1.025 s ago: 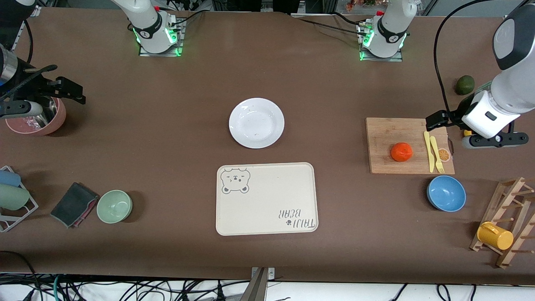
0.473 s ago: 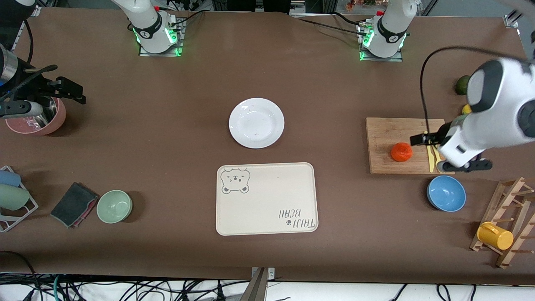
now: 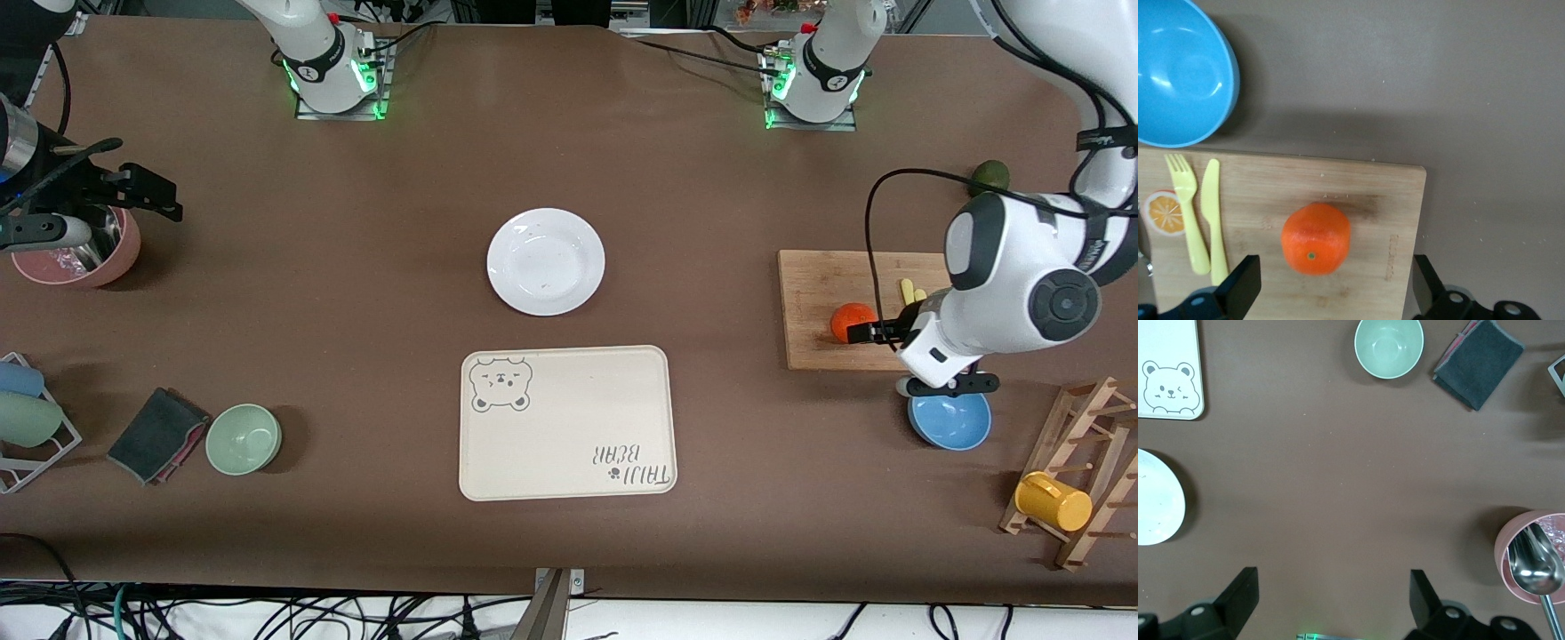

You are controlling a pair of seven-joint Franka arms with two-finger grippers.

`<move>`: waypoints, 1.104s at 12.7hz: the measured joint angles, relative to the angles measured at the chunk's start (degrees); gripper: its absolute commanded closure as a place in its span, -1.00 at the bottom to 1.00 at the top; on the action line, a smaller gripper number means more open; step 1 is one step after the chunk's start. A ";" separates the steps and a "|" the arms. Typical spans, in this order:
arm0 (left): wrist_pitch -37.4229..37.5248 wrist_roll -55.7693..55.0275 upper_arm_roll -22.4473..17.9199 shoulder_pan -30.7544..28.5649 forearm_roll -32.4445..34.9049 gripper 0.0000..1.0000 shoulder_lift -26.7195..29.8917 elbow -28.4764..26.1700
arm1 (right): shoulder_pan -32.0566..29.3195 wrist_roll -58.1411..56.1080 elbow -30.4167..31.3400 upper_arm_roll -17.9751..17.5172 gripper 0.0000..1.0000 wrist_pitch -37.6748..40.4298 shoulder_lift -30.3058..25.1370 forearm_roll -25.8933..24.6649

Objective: Place orange and plate with both arms
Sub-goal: 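Lower the left gripper onto the orange on the cutting board and grasp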

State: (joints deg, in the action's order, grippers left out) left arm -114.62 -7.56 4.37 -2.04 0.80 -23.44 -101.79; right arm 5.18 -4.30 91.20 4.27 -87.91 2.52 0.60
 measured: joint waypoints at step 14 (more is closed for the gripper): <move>-31.14 0.35 -0.07 -2.59 1.69 -0.49 2.40 -24.28 | 0.00 0.00 0.00 0.00 -1.00 0.01 0.00 -0.01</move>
State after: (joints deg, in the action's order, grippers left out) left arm -145.76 -7.20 4.31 -4.63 2.50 -21.05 -126.07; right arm 5.18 -4.30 91.20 4.27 -87.90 2.52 0.60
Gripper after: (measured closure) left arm 0.053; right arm 0.000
